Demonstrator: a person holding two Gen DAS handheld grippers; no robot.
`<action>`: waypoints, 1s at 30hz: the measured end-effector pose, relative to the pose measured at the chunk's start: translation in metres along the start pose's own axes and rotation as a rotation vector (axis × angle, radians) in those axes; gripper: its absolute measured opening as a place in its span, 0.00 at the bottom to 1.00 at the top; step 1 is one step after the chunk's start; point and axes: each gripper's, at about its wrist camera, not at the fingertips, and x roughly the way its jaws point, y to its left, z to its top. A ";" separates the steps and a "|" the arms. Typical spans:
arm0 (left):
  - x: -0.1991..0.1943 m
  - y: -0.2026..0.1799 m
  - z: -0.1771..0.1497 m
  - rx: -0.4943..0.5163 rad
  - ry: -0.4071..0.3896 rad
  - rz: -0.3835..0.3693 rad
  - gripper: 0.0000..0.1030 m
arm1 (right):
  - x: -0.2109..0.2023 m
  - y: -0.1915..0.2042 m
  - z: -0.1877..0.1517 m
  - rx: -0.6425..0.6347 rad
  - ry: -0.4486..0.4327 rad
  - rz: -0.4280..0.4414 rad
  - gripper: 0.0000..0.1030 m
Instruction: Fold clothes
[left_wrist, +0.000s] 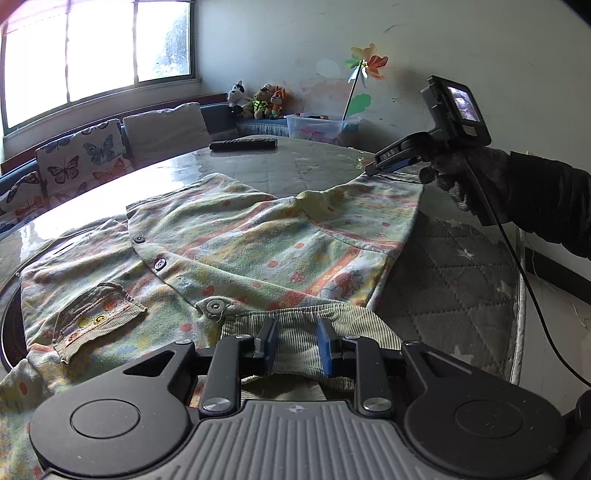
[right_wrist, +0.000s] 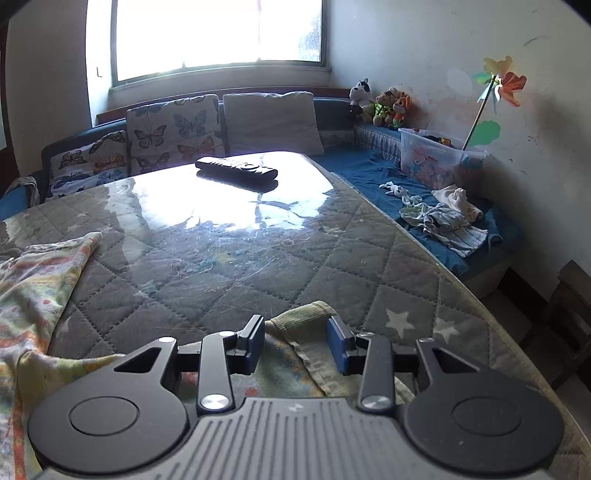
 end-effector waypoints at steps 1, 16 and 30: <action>0.000 0.000 0.000 0.000 0.000 0.000 0.26 | -0.003 0.001 -0.002 -0.001 -0.002 0.007 0.37; -0.017 -0.002 -0.009 -0.039 -0.014 0.023 0.33 | -0.058 0.054 -0.030 -0.103 -0.043 0.185 0.53; -0.077 0.037 -0.027 -0.203 -0.097 0.195 0.41 | -0.070 0.129 -0.041 -0.303 -0.045 0.338 0.55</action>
